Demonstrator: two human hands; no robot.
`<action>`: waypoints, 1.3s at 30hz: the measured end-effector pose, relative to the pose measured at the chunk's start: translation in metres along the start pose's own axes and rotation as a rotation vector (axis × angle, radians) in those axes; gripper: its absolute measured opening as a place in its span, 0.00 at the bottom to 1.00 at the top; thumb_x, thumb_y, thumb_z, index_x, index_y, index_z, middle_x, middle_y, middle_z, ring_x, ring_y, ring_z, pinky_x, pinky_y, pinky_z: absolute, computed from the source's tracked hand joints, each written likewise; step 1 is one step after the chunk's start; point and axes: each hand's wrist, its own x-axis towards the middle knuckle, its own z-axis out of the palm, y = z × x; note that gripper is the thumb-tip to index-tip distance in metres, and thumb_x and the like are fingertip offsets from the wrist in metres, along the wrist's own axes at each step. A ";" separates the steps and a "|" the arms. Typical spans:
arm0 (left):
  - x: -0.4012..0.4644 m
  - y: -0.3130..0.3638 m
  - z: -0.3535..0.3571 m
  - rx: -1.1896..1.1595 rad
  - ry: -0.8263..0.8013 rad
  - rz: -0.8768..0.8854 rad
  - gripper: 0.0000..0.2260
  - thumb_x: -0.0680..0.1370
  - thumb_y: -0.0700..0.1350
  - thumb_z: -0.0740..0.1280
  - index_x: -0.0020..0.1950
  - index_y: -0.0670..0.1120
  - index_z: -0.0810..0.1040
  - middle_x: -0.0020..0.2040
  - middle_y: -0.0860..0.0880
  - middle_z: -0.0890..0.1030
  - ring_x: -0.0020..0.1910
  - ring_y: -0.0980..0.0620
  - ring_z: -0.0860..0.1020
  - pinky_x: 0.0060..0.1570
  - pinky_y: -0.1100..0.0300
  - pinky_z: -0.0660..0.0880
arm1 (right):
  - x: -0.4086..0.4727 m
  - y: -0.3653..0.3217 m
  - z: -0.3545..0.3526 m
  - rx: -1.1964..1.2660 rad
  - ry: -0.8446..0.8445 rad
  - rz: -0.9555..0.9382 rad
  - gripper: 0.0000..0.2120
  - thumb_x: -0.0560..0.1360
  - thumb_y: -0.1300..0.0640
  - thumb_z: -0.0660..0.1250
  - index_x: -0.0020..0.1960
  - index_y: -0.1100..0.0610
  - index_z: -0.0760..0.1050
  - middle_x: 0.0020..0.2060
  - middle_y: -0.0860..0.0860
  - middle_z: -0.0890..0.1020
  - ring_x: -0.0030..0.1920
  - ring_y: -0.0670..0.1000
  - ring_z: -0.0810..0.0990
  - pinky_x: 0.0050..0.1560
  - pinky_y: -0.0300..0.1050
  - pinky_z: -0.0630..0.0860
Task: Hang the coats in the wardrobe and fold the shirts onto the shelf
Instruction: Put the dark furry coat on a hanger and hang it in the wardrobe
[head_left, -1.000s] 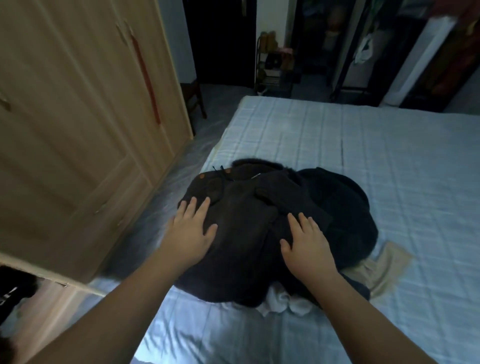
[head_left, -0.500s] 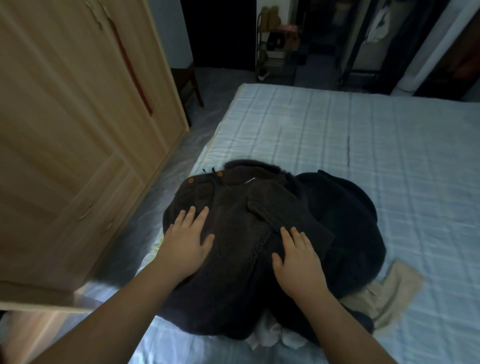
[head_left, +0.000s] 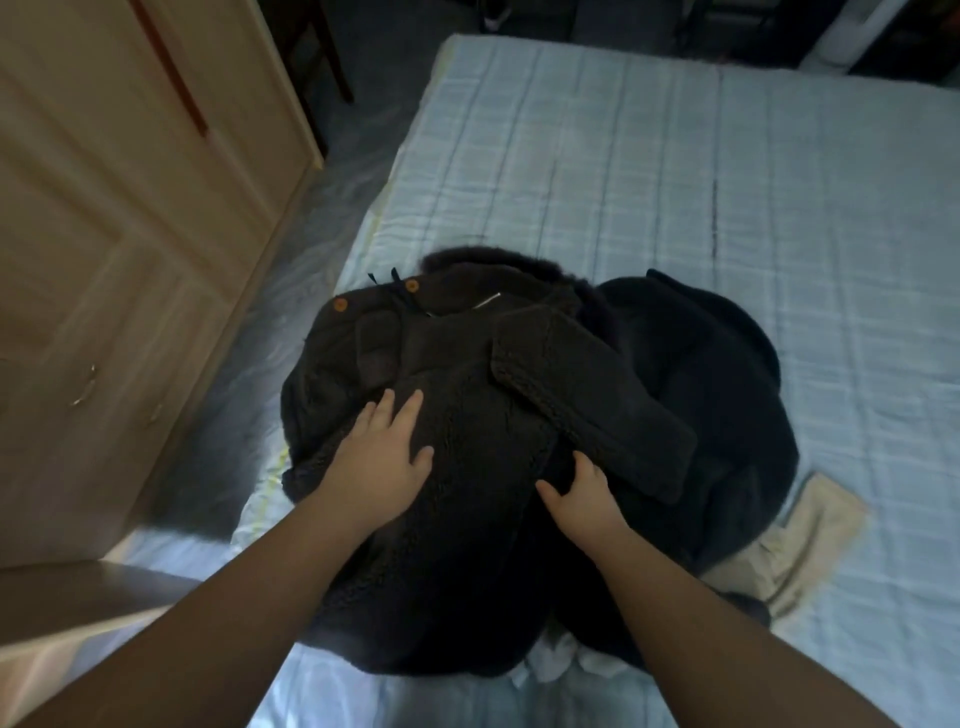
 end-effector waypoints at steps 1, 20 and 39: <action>0.001 -0.002 0.004 0.000 -0.013 0.002 0.32 0.80 0.56 0.60 0.80 0.54 0.47 0.81 0.44 0.50 0.78 0.42 0.51 0.75 0.47 0.56 | 0.006 0.000 0.006 0.008 0.031 0.041 0.40 0.76 0.42 0.68 0.79 0.51 0.51 0.75 0.59 0.59 0.71 0.63 0.65 0.69 0.58 0.67; -0.036 0.015 0.034 -0.134 -0.122 0.004 0.31 0.79 0.50 0.62 0.80 0.55 0.51 0.80 0.44 0.52 0.78 0.42 0.54 0.73 0.44 0.62 | -0.065 0.029 0.042 -0.112 0.016 -0.149 0.26 0.76 0.60 0.61 0.72 0.45 0.61 0.59 0.57 0.69 0.39 0.50 0.72 0.44 0.44 0.72; 0.012 0.060 0.005 -0.211 -0.061 0.046 0.31 0.80 0.49 0.62 0.80 0.55 0.51 0.80 0.45 0.51 0.78 0.44 0.53 0.74 0.45 0.60 | -0.007 -0.010 -0.054 -0.098 0.460 -0.231 0.19 0.79 0.50 0.62 0.69 0.51 0.69 0.59 0.51 0.72 0.61 0.53 0.72 0.59 0.49 0.71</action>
